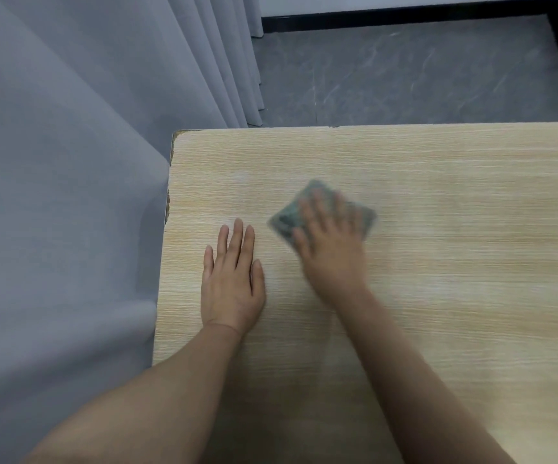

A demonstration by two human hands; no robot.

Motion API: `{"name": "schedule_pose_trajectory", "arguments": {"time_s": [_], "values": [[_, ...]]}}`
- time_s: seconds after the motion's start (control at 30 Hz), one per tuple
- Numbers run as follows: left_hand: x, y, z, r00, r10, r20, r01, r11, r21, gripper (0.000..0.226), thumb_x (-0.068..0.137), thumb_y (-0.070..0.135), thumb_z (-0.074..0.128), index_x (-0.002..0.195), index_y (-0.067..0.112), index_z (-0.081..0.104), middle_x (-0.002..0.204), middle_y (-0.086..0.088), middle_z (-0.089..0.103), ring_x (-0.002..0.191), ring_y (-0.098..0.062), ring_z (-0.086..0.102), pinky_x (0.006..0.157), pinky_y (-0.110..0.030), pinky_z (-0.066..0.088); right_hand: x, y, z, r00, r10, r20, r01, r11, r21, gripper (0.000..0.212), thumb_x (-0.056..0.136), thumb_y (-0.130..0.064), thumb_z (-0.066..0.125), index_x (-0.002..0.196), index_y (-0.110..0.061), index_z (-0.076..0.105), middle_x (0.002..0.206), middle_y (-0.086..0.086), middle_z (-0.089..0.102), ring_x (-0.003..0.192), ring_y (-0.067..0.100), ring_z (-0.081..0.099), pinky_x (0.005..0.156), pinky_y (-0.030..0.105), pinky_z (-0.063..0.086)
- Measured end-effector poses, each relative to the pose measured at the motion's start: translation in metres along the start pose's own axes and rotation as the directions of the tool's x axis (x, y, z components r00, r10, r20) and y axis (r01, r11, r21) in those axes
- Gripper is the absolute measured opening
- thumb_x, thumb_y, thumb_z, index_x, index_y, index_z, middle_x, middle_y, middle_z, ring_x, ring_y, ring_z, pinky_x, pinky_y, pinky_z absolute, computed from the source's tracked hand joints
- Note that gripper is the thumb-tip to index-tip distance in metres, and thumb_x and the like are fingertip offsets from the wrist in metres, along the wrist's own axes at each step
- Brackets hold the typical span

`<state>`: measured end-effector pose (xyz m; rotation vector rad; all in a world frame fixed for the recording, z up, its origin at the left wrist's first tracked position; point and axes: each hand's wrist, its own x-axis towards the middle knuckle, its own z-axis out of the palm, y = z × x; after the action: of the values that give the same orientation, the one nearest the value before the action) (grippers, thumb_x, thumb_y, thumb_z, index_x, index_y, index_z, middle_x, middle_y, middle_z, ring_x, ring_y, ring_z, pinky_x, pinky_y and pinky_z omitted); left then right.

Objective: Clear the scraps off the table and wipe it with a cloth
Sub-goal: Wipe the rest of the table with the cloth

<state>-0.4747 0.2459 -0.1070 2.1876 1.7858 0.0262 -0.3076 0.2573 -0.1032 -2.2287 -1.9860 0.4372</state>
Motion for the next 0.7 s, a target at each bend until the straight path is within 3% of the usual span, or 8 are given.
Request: {"name": "schedule_pose_trajectory", "arguments": {"time_s": [0.07,0.13,0.27,0.37,0.43,0.57,0.63,0.7], "values": [[0.001,0.001,0.000,1.000,-0.004,0.002,0.004,1.000,0.004,0.060,0.093,0.036,0.013,0.148,0.013,0.026,0.158,0.002,0.012,0.144,-0.011,-0.002,0.117,-0.036,0.001,-0.007,-0.024,0.009,0.962,-0.265,0.065,0.269,0.961,-0.056,0.055,0.096,-0.045,0.023,0.145,-0.022,0.033,0.153,0.000,0.028,0.144,0.026,0.015,0.114,0.041,-0.007],[0.001,0.000,0.000,1.000,-0.003,-0.003,0.003,1.000,0.006,0.059,0.094,0.036,0.014,0.148,0.014,0.026,0.157,0.003,0.010,0.145,-0.012,-0.001,0.117,-0.036,0.000,-0.006,-0.013,0.007,0.947,-0.312,0.076,0.317,0.947,-0.061,0.054,0.095,-0.045,0.025,0.143,-0.023,0.038,0.151,-0.002,0.034,0.142,0.024,0.023,0.114,0.042,0.004],[-0.001,-0.001,0.000,1.000,-0.003,0.009,0.003,1.000,0.016,0.058,0.095,0.036,0.010,0.150,0.019,0.009,0.155,0.008,-0.002,0.144,-0.011,-0.007,0.117,-0.034,-0.006,-0.014,0.064,-0.012,0.997,0.071,-0.030,-0.072,0.997,-0.038,0.060,0.094,-0.046,0.020,0.145,-0.019,0.034,0.154,0.003,0.027,0.144,0.029,0.015,0.114,0.040,0.001],[-0.001,0.000,0.000,1.000,-0.002,0.007,0.002,1.000,0.012,0.057,0.095,0.036,0.009,0.149,0.019,0.008,0.155,0.007,-0.002,0.144,-0.012,-0.007,0.117,-0.035,-0.004,-0.025,0.096,-0.023,0.877,0.470,-0.100,-0.472,0.882,0.009,0.059,0.095,-0.044,0.018,0.149,-0.019,0.020,0.158,0.002,0.013,0.145,0.028,0.004,0.117,0.048,0.000],[-0.001,0.000,0.000,1.000,-0.002,0.010,0.002,1.000,0.008,0.058,0.095,0.036,0.009,0.150,0.019,0.009,0.155,0.007,-0.001,0.144,-0.011,-0.007,0.117,-0.035,-0.004,-0.023,0.078,-0.016,0.840,0.526,-0.133,-0.525,0.850,0.044,0.058,0.096,-0.041,0.021,0.149,-0.017,0.021,0.157,0.004,0.015,0.145,0.031,0.005,0.116,0.049,-0.001],[0.000,0.000,-0.001,1.000,-0.001,0.008,0.001,1.000,0.007,0.060,0.093,0.036,0.010,0.150,0.018,0.013,0.157,0.004,0.004,0.144,-0.012,-0.005,0.117,-0.035,-0.002,-0.025,-0.002,0.010,0.997,0.010,-0.081,-0.013,0.999,-0.034,0.054,0.095,-0.041,0.028,0.141,-0.016,0.040,0.148,0.008,0.038,0.140,0.035,0.025,0.112,0.046,0.007],[0.000,0.000,-0.001,1.000,0.002,0.009,-0.002,1.000,0.015,0.062,0.090,0.035,0.011,0.150,0.017,0.014,0.158,0.003,0.007,0.144,-0.013,-0.003,0.117,-0.036,-0.001,-0.033,-0.022,0.015,0.980,-0.200,0.016,0.201,0.977,-0.077,0.053,0.096,-0.046,0.026,0.142,-0.023,0.038,0.149,0.001,0.036,0.141,0.028,0.024,0.113,0.046,0.009],[0.000,0.000,-0.001,1.000,0.003,0.006,-0.003,1.000,0.021,0.061,0.091,0.035,0.011,0.150,0.017,0.014,0.158,0.002,0.007,0.145,-0.013,-0.003,0.117,-0.036,-0.001,-0.034,-0.008,0.013,0.974,-0.223,0.042,0.225,0.973,-0.060,0.053,0.096,-0.048,0.025,0.144,-0.026,0.034,0.152,-0.002,0.032,0.143,0.024,0.020,0.114,0.044,0.007]]}}
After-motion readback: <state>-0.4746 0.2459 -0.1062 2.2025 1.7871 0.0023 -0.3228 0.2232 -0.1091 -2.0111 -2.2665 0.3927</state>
